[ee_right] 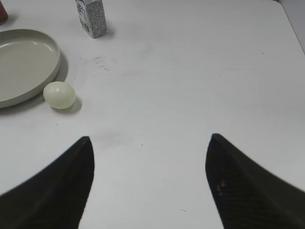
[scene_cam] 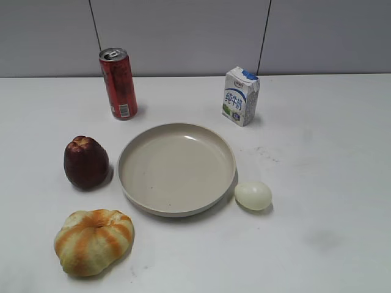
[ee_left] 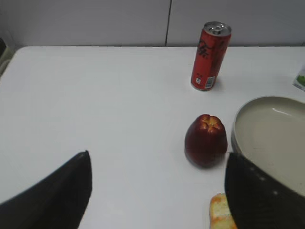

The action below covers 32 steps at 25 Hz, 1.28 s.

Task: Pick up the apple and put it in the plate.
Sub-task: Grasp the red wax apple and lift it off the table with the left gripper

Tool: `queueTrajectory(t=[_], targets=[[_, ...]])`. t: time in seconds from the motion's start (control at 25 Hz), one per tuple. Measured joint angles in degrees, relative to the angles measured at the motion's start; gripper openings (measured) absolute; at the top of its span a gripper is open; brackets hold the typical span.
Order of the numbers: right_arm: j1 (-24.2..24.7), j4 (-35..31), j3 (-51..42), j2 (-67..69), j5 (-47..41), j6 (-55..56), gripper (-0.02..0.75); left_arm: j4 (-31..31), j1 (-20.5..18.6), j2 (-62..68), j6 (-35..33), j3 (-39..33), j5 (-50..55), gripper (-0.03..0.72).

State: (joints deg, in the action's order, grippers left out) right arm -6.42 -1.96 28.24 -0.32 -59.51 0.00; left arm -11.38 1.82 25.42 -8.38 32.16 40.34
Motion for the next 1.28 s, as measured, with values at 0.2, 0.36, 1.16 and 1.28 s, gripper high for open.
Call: queueTrajectory(t=[0.2,0.36,1.16,1.28], targets=[[0.00,0.00,0.00,0.00,0.00,0.00,0.585,-7.54,0.00,20.81,-5.27,7.61,0.50,0.664],[0.00,0.00,0.00,0.00,0.00,0.00,0.585,-12.05,0.18,35.70,-9.11,16.61,4.46,0.662],[0.00,0.00,0.00,0.00,0.00,0.00,0.585,-5.57,15.95,75.72,-10.00,31.75,1.55,0.656],[0.00,0.00,0.00,0.00,0.00,0.00,0.585,-5.43,15.95,77.91,-10.00,31.75,-1.45,0.641]])
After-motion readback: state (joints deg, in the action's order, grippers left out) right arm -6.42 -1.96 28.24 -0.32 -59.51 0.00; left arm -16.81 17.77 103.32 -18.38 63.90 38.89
